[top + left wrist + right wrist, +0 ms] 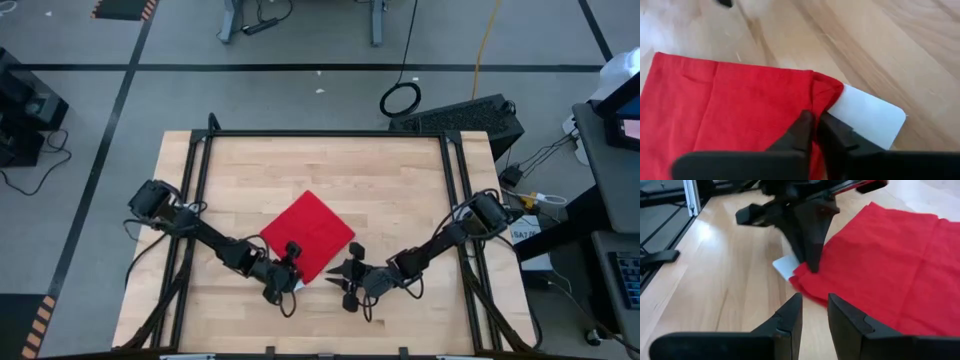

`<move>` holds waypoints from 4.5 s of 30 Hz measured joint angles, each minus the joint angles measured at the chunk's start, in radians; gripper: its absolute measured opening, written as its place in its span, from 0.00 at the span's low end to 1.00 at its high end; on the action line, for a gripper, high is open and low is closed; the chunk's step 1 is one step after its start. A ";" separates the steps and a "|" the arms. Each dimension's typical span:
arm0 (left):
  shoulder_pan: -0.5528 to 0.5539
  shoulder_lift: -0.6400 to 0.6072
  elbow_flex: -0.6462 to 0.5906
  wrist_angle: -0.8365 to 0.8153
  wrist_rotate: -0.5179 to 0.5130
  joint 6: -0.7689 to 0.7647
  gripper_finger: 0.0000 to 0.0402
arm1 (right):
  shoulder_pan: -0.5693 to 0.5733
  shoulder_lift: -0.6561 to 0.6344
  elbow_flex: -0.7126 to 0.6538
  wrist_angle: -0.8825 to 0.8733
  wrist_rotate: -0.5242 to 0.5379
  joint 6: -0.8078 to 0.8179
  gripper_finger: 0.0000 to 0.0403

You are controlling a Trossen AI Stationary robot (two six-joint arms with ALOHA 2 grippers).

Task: Roll napkin
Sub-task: Fold the red napkin

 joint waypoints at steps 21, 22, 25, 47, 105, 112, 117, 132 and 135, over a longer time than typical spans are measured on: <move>0.137 -0.005 0.041 0.099 0.218 -0.075 0.01 | 0.042 0.032 0.005 -0.082 0.095 -0.294 0.51; 0.145 -0.005 0.047 0.099 0.229 -0.086 0.01 | 0.042 0.041 0.014 -0.084 0.115 -0.322 0.53; 0.168 -0.006 0.053 0.106 0.255 -0.123 0.00 | 0.039 0.078 0.054 -0.082 0.150 -0.424 0.59; 0.195 -0.006 0.053 0.094 0.310 -0.183 0.00 | 0.027 0.178 0.213 -0.205 0.291 -0.486 0.41; -0.085 -0.265 -0.037 -0.587 -0.276 -0.211 0.45 | 0.069 0.066 0.208 -0.431 0.180 -0.346 0.02; -0.053 -0.263 -0.084 -0.510 -0.268 0.001 0.40 | 0.068 0.060 0.209 -0.424 0.174 -0.332 0.02; -0.005 -0.263 -0.120 -0.413 -0.208 0.142 0.40 | 0.068 0.060 0.209 -0.424 0.174 -0.329 0.02; 0.092 -0.266 -0.133 -0.415 -0.090 0.248 0.38 | 0.068 0.060 0.210 -0.424 0.176 -0.320 0.02; 0.113 -0.266 -0.132 -0.412 -0.058 0.257 0.33 | 0.068 0.060 0.210 -0.424 0.177 -0.319 0.02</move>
